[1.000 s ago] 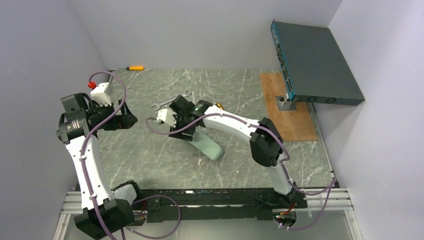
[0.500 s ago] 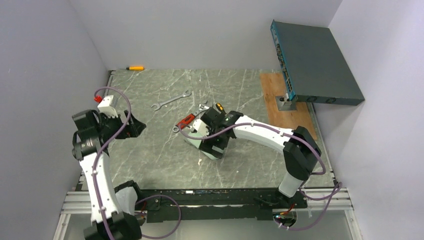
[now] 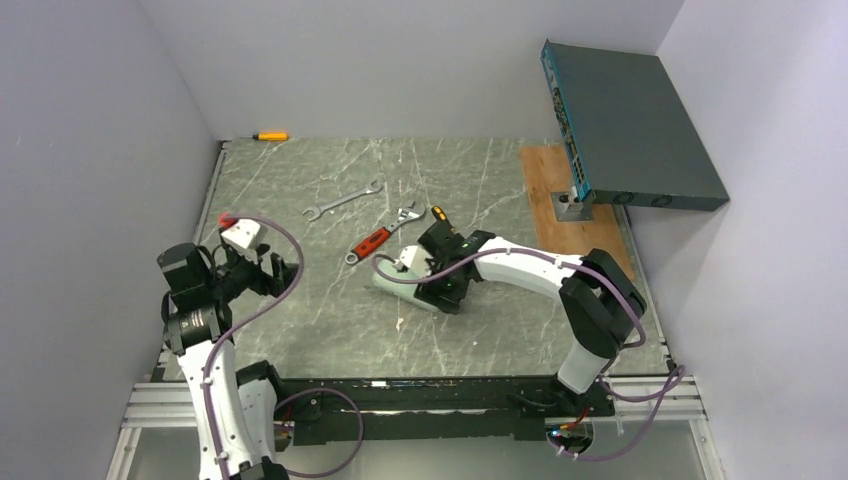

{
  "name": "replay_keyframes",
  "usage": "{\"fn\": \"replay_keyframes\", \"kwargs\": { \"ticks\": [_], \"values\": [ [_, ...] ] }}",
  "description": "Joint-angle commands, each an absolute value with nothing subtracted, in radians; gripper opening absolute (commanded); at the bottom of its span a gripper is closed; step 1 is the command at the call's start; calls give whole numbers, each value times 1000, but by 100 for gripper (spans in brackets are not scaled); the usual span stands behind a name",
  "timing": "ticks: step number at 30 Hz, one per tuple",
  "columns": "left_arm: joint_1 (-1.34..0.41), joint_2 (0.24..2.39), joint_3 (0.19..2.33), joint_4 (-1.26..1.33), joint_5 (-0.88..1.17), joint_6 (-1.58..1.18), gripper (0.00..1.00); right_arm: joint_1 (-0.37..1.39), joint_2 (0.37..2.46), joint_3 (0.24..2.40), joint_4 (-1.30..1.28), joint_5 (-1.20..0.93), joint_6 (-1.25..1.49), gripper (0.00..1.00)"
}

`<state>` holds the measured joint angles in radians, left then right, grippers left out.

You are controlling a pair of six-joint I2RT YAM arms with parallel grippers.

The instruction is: Open the umbrella

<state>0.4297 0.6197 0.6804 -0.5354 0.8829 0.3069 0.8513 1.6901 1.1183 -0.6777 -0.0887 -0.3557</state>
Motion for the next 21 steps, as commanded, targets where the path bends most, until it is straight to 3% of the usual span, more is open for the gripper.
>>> {"fn": "replay_keyframes", "kwargs": {
  "ticks": [1,4,8,10,15,21],
  "values": [
    [361,655,668,-638,962,642,89,727,1643,1020,-537,-80,-627,63],
    [287,648,597,-568,926,703,88,691,1629,1006,-505,-70,-744,67],
    [114,619,516,-411,830,690,88,668,1609,1103,-618,-183,-714,88],
    [29,619,491,-352,765,666,88,669,1570,1121,-631,-242,-680,94],
    [-60,633,440,-262,692,676,86,735,1515,1108,-513,-272,-573,95],
    [-147,683,401,-208,635,801,73,788,1634,1105,-404,-239,-532,94]
  ]
}}
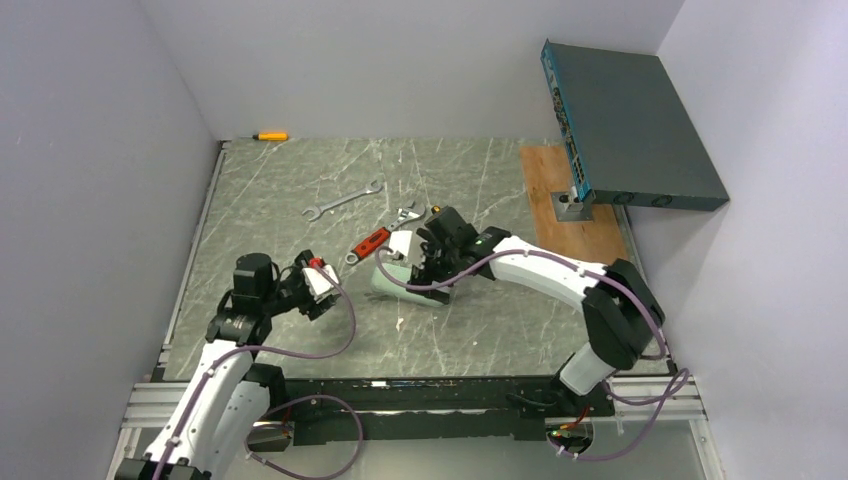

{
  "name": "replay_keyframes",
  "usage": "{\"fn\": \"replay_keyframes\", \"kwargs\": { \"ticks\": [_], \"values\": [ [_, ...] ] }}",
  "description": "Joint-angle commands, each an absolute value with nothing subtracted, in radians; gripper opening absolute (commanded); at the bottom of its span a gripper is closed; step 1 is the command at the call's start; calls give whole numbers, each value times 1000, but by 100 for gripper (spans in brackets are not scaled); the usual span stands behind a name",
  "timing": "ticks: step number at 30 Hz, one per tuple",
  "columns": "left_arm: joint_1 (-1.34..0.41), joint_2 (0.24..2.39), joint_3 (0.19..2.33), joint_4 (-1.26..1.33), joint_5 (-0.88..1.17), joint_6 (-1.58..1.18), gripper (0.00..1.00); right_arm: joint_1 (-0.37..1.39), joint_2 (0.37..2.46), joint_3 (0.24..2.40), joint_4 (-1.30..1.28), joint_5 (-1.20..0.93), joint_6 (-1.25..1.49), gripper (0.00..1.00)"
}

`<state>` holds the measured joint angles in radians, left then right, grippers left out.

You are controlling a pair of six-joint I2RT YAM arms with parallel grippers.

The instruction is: Open the umbrella

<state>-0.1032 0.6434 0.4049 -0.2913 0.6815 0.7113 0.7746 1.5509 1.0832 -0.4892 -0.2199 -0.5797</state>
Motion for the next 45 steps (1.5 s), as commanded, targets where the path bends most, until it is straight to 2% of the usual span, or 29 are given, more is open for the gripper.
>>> {"fn": "replay_keyframes", "kwargs": {
  "ticks": [1,6,9,12,17,23,28,32,39,45],
  "values": [
    [-164,706,408,-208,635,815,70,787,1655,1106,-397,-238,-533,94],
    [-207,818,411,-137,641,874,62,778,1716,1063,-367,-259,-523,88],
    [-214,860,382,-109,713,996,64,745,1730,1023,-355,-301,-547,71],
    [-220,919,367,-48,771,1049,60,696,1715,991,-322,-333,-596,61],
    [-294,1051,447,51,795,829,54,609,1755,1003,-468,-432,-827,46],
    [-330,1031,459,63,749,793,52,535,1746,982,-627,-451,-1048,43],
    [-443,1038,531,207,661,457,50,500,1756,979,-675,-469,-1105,42],
    [-506,1131,458,438,551,239,51,468,1767,979,-700,-514,-1143,41],
    [-534,1232,371,564,547,260,48,435,1857,1071,-822,-557,-1216,37],
    [-589,1308,326,620,576,340,48,422,1882,1098,-830,-540,-1249,37]
  ]
}}
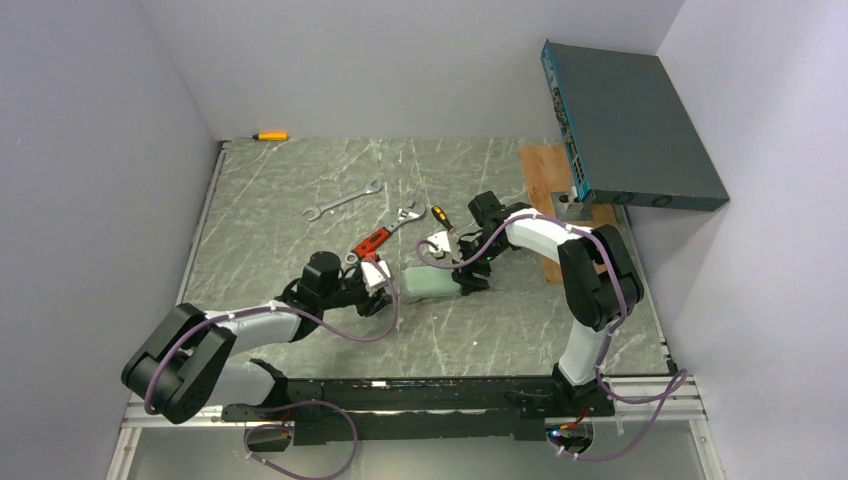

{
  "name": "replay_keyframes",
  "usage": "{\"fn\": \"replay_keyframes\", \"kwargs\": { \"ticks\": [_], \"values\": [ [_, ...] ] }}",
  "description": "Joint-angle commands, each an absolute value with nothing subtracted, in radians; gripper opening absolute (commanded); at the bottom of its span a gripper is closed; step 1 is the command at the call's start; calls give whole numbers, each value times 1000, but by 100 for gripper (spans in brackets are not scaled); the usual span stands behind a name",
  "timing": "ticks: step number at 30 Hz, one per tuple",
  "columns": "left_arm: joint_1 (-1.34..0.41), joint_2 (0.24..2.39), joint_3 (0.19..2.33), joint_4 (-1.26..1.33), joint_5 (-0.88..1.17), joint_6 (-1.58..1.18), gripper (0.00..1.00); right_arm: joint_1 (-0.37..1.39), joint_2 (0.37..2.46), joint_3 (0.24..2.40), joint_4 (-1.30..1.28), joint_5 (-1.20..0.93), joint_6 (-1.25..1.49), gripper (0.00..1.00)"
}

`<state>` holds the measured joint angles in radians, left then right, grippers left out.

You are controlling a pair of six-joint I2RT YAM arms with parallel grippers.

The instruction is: Open the umbrella

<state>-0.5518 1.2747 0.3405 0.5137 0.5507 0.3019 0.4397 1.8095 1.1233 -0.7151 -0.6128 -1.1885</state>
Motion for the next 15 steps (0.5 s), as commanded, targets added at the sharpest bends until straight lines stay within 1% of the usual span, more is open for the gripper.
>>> {"fn": "replay_keyframes", "kwargs": {
  "ticks": [1,7,12,15],
  "values": [
    [-599,1323,335,620,577,342,48,422,1887,1104,-835,-540,-1253,37],
    [-613,1432,372,688,572,322,46,420,1888,1111,-838,-541,-1261,36],
    [-618,1468,392,705,583,320,46,417,1881,1103,-838,-538,-1274,35],
    [-624,1480,405,711,591,304,45,416,1884,1108,-828,-543,-1244,34]
  ]
}}
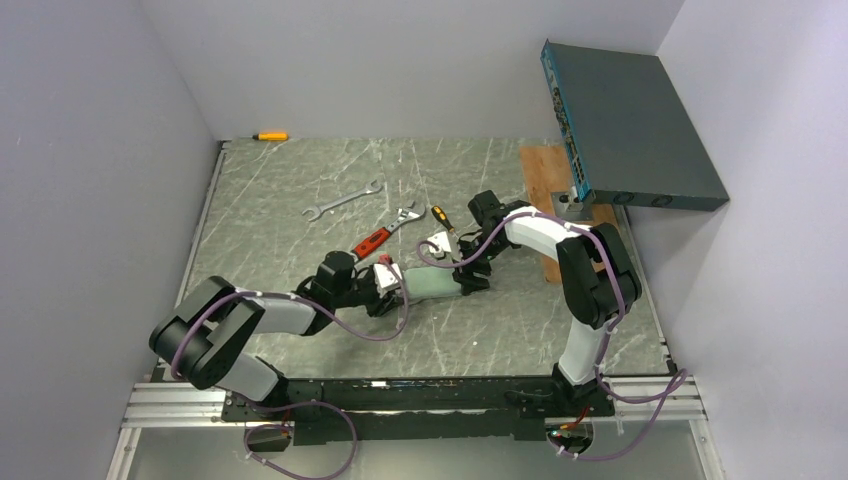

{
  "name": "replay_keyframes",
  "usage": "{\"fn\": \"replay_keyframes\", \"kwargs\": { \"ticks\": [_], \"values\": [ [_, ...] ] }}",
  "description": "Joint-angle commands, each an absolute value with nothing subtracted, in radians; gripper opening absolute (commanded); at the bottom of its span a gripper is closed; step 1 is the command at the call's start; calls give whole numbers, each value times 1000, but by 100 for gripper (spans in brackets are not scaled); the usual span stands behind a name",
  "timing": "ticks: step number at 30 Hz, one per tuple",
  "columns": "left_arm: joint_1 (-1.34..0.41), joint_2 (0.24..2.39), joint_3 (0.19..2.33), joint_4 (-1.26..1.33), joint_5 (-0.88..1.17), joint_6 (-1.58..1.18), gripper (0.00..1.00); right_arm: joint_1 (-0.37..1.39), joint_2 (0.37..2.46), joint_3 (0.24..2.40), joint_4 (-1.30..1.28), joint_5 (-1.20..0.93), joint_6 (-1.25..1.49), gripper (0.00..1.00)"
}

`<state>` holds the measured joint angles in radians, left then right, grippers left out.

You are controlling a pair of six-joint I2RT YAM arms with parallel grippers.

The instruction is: Open the umbrella

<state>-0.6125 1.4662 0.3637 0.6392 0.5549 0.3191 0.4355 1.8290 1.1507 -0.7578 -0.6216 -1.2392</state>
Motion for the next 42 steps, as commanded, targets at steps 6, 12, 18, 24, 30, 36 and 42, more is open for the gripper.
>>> {"fn": "replay_keyframes", "kwargs": {
  "ticks": [6,12,18,24,30,36,42],
  "values": [
    [-652,1491,410,705,572,222,40,407,1895,1134,-817,-550,-1186,32],
    [-653,1512,424,687,475,121,0,400,1885,1121,-801,-540,-1187,29],
    [-648,1465,412,687,413,129,0,389,1902,1130,-815,-534,-1229,20],
    [-616,1462,442,681,411,181,0,393,1875,1112,-850,-539,-1346,13],
    [-567,1484,460,697,504,217,0,401,1827,1046,-842,-507,-1503,11],
    [-566,1492,471,687,598,293,0,429,1780,985,-807,-480,-1690,10],
    [-598,1547,499,702,649,323,0,524,1773,1003,-732,-492,-1734,11]
  ]
}}
